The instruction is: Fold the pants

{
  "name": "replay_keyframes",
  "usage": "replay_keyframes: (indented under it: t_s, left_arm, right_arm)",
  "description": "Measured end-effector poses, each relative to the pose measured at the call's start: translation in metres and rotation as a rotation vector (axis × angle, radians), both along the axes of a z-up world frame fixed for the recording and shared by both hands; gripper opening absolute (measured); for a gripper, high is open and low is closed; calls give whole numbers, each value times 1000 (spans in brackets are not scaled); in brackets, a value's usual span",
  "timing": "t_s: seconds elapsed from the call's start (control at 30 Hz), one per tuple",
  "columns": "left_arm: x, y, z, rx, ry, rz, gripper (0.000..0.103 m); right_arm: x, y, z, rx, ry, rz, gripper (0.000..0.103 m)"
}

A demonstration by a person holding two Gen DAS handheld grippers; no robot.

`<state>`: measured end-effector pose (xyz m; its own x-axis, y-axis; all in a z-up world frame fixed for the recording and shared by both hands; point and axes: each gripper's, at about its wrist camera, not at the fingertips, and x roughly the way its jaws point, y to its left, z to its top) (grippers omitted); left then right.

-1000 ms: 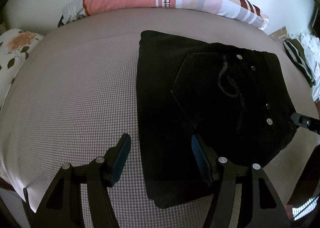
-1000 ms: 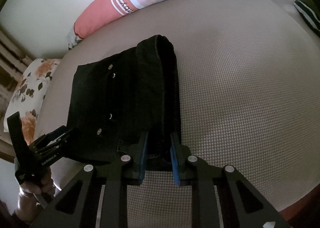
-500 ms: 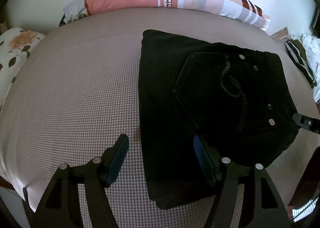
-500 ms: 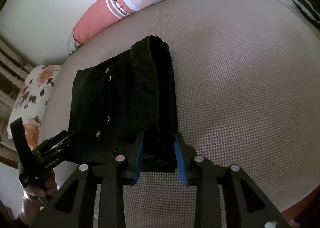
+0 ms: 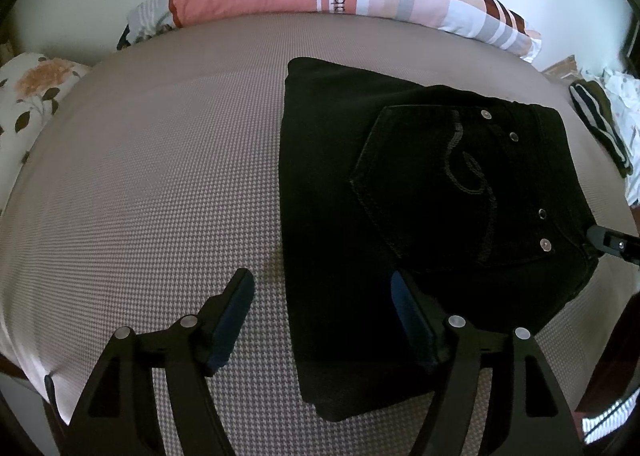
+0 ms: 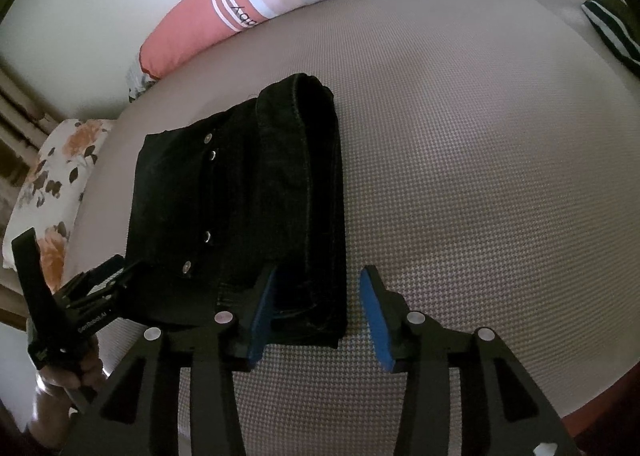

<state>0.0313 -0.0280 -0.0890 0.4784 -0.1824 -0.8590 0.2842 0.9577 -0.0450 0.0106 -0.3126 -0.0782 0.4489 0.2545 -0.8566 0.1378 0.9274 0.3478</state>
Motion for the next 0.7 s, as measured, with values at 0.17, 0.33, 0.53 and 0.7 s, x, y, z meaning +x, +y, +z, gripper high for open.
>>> replay_keyframes:
  t_s: [0.17,0.33,0.53,0.7]
  left_arm:
    - [1,1,-1,-4,6,-2,75]
    - [3,0,-1,-6,18,-7,76]
    - [8,1,-1,-11,47,-20,76]
    - [13,5,0,-37,77,-38,76]
  right_arm:
    - [6,-3,2,-12,22,11,49]
    - [14,-4,6,-19,32,22,49]
    - [24,-7,8,-6,40,24,53]
    - [35,-9,0,51,50,45,53]
